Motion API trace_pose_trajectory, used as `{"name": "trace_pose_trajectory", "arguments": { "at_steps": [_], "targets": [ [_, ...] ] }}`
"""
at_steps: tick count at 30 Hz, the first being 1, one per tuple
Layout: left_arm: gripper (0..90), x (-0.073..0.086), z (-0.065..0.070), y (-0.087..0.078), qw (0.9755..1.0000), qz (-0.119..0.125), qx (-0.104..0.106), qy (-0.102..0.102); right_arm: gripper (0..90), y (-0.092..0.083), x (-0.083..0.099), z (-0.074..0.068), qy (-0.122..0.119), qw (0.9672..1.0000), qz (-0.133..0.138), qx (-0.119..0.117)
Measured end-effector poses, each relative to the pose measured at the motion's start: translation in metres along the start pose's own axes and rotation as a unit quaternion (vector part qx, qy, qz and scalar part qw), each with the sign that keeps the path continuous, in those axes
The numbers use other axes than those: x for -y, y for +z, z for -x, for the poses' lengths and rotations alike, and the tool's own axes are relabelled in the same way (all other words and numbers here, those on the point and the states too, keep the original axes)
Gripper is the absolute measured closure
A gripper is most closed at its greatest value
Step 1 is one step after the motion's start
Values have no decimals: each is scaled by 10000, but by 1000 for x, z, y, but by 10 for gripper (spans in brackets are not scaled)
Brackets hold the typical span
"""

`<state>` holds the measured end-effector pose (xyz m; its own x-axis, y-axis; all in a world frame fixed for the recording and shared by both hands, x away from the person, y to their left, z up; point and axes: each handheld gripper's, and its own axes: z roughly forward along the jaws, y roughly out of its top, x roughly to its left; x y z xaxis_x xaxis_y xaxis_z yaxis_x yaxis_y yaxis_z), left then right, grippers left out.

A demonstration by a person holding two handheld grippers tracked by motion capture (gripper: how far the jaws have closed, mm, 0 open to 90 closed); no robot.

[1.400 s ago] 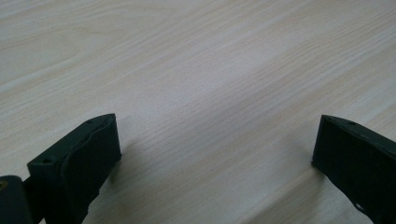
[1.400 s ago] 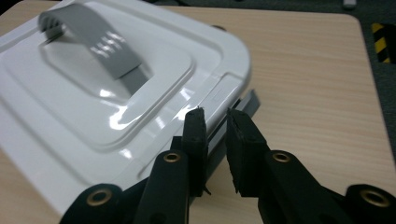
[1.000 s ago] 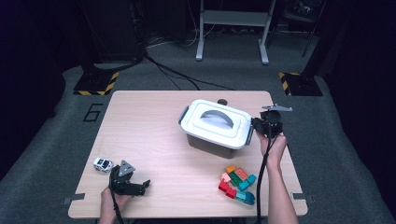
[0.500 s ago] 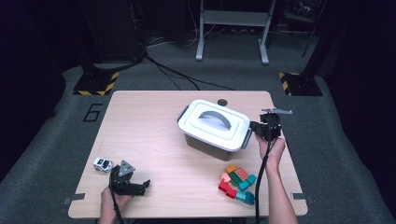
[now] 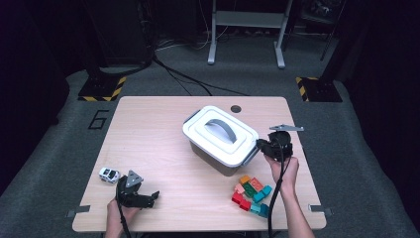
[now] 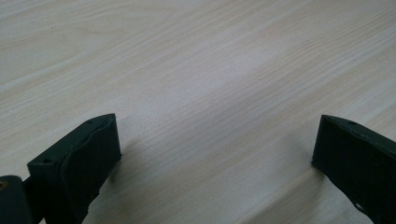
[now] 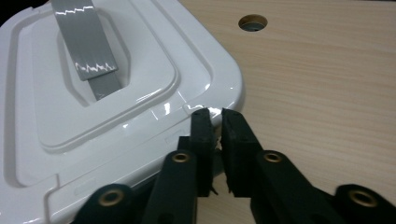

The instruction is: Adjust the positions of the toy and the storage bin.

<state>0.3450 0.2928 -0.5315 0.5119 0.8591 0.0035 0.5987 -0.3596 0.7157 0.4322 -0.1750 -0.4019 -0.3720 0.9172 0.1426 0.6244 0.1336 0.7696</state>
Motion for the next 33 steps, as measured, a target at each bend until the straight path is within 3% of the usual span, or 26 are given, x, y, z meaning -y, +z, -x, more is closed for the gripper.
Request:
{"name": "trace_pose_trajectory", "arguments": {
  "at_steps": [3,8,14,22,33],
  "targets": [
    [9,0,0,0,10000,1,1,1,717,-2,-6,0,-151,9998,119,43],
    [9,0,0,1,10000,35,-14,-4,678,7,-24,2,-408,9990,158,99],
    [9,0,0,0,10000,4,17,-10,689,29,-36,6,-323,9994,-65,119],
    [8,0,0,0,10000,-1,10,7,706,25,-28,2,-236,9996,-133,100],
    [8,0,0,0,10000,1,18,3,699,8,-10,-22,-293,9990,-278,-190]
  ]
}}
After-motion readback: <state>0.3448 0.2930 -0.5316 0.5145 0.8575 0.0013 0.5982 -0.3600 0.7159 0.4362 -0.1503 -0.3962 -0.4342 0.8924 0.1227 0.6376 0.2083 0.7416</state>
